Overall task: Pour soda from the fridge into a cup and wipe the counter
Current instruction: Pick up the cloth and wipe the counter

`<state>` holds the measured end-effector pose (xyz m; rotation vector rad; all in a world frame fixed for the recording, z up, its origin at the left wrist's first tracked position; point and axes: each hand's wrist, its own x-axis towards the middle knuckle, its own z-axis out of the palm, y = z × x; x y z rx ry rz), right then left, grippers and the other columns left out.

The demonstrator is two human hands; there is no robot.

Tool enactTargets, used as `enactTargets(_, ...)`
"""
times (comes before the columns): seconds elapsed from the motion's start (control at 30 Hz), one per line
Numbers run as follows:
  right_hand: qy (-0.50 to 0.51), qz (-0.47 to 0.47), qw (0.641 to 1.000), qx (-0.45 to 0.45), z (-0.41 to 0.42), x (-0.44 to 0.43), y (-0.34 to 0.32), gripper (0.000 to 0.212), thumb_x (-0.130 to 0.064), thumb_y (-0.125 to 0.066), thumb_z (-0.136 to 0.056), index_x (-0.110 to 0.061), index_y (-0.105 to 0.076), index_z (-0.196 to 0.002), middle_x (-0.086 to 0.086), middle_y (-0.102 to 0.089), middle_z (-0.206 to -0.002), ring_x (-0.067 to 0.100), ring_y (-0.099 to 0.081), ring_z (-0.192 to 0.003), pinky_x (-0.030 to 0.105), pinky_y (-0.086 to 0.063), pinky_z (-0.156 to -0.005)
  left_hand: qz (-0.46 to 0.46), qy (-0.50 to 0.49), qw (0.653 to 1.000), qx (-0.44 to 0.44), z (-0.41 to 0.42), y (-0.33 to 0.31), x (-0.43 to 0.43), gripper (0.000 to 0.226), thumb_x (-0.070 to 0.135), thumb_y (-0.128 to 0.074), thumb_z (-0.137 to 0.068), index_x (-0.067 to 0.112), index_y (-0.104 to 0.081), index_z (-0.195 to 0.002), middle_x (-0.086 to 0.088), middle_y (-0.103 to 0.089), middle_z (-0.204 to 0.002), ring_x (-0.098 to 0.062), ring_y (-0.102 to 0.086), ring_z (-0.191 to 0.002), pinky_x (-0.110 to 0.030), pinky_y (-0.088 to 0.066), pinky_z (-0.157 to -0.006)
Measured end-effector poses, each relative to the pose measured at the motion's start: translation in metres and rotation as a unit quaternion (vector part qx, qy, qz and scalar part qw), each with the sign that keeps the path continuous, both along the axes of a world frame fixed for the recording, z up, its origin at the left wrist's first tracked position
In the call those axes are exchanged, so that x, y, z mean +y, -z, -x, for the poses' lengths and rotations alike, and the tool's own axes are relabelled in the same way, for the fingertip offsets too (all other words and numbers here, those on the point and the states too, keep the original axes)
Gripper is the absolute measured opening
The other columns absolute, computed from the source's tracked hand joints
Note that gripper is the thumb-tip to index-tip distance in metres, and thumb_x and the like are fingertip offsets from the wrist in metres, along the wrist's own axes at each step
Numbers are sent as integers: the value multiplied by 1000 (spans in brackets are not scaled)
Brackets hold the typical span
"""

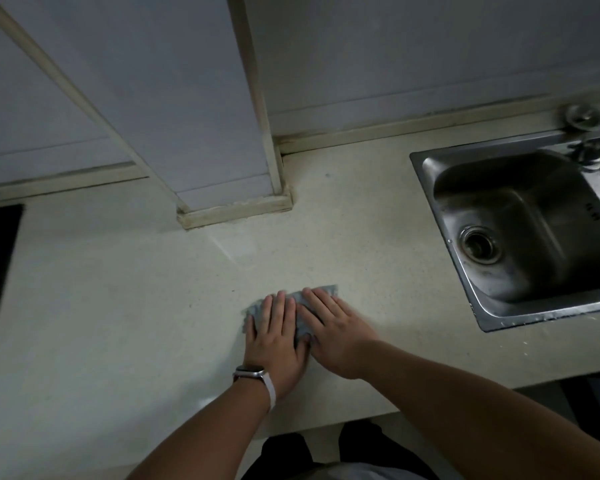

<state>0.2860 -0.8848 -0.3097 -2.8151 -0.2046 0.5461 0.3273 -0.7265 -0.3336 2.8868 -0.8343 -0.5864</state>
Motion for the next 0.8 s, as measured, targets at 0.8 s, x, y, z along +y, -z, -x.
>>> enactTargets(0.8,-1,15,1000,2,-160,-18,3,64,-42,-23,-101,-19,1,-156,8,9,-165,23,11,-151,39,4,-123,32,-13,999,-39,-162,11,-16,71,55,-22,-97,21,-5,-156,1,0,-165,-20,5,-151,-55,-2,-118)
